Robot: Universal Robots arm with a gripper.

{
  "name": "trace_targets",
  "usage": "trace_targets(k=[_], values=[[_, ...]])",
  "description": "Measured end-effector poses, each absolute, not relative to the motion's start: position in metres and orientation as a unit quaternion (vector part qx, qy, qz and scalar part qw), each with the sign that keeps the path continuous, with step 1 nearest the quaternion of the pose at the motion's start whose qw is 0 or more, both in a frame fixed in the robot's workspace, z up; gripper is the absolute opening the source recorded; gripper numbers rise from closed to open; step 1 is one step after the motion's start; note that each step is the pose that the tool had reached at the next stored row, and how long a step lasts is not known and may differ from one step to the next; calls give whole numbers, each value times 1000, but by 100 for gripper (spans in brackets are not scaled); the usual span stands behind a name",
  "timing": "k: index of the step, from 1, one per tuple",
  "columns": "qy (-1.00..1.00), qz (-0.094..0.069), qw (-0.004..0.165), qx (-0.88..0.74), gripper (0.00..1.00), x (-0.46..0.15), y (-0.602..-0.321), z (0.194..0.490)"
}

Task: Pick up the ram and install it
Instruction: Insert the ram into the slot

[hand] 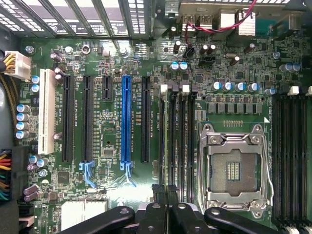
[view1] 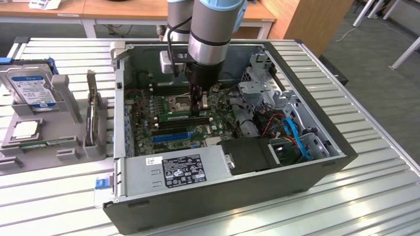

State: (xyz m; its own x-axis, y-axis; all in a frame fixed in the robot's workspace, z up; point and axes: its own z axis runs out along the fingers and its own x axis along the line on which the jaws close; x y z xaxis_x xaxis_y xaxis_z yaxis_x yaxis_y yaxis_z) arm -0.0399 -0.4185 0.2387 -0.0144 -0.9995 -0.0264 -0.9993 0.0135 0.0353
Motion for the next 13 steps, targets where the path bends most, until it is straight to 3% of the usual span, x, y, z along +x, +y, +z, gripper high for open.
trace_targets(k=[13], values=[[-712,-22,3,702,12,-40,-419,233]])
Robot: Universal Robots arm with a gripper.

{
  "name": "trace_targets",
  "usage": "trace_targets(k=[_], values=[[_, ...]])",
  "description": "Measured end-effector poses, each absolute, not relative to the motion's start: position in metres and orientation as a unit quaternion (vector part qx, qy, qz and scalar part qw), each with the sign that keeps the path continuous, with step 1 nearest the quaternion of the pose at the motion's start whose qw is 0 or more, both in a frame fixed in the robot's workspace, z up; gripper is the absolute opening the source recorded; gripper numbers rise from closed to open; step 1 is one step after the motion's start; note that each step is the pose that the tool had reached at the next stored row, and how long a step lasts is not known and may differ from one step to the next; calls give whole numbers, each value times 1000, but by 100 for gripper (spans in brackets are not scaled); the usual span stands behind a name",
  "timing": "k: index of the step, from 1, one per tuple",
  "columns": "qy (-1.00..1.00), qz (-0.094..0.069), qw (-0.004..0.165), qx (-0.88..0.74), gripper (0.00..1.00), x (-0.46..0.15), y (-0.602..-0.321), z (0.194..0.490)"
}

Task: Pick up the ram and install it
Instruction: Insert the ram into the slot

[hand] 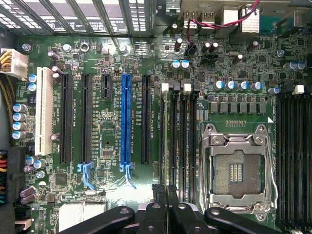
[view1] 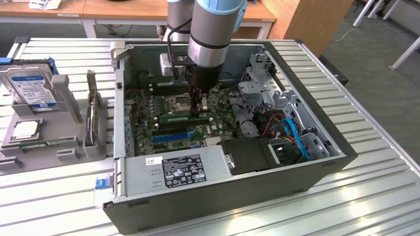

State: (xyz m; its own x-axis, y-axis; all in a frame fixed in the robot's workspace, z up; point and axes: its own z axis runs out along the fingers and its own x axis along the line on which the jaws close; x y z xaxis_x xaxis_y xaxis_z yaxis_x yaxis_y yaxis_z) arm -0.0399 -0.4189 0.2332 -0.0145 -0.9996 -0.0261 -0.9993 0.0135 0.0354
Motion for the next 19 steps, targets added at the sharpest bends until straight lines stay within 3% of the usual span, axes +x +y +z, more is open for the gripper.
trace_targets(k=[19], values=[[-712,-22,3,702,12,-40,-420,231]])
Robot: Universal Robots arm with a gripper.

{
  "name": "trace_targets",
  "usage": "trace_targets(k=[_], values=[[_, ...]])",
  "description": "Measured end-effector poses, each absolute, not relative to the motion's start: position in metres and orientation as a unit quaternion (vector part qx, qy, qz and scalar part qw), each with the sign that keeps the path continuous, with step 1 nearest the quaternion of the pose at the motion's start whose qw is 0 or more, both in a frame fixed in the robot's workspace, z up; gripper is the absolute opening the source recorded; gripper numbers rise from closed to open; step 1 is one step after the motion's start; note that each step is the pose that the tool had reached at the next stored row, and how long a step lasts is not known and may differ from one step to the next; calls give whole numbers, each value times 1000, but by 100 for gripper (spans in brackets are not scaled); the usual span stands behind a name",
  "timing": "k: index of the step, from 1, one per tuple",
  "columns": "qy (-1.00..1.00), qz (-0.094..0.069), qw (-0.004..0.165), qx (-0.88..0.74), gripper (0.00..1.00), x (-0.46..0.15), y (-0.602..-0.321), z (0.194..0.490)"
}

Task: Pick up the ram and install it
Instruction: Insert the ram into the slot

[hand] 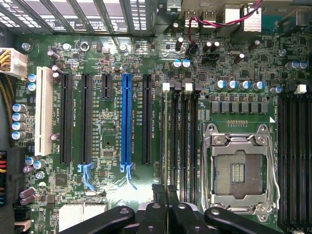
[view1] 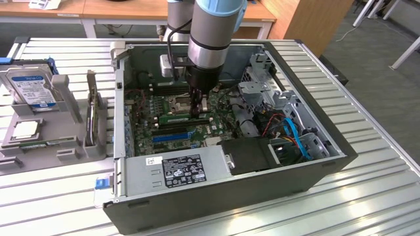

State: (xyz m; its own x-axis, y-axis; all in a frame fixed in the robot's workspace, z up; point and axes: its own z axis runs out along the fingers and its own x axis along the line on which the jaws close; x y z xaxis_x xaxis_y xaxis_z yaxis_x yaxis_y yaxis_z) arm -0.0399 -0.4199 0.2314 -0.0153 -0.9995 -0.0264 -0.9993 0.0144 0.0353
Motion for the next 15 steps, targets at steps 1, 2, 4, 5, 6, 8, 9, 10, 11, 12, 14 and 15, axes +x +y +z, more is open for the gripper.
trace_targets(k=[1,2,4,5,6,8,9,10,11,12,14,15], values=[[-712,-22,3,702,12,-40,-420,231],[-712,-22,3,702,12,-40,-420,231],[-712,-22,3,702,12,-40,-420,231],[-712,-22,3,702,12,-40,-420,231],[-712,-22,3,702,12,-40,-420,231],[-710,-22,3,704,12,-40,-420,231],[-710,-22,3,704,12,-40,-420,231],[-709,-22,3,705,12,-40,-420,231],[-709,-22,3,705,12,-40,-420,231],[-708,-22,3,706,12,-40,-420,231],[-708,-22,3,706,12,-40,-420,231],[-708,-22,3,706,12,-40,-420,231]])
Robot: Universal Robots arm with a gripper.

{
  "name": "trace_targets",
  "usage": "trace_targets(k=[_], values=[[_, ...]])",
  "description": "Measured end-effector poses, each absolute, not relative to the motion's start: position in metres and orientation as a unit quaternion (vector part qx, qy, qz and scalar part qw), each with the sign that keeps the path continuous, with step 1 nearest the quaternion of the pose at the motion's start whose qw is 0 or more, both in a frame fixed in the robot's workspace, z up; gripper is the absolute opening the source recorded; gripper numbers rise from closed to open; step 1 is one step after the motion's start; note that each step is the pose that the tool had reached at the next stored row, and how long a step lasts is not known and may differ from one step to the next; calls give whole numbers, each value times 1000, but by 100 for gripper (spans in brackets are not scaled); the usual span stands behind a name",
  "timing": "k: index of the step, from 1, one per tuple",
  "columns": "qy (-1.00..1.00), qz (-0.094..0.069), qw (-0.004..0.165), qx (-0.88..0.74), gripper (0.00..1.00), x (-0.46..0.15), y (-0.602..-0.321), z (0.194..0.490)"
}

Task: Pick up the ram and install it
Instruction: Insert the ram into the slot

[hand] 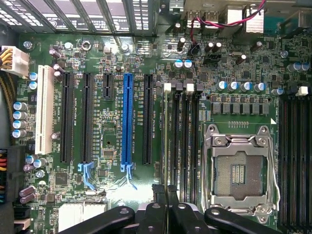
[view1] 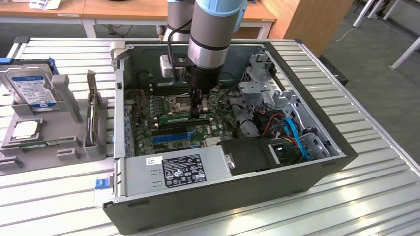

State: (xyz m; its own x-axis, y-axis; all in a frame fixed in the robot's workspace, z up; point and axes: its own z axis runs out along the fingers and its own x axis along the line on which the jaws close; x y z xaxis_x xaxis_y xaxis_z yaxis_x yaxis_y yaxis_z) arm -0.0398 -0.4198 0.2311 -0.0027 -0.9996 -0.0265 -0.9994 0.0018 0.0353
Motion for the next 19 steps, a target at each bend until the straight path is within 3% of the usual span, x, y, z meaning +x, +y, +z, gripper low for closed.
trace_targets(k=[19], values=[[-708,-22,3,706,12,-40,-418,228]])
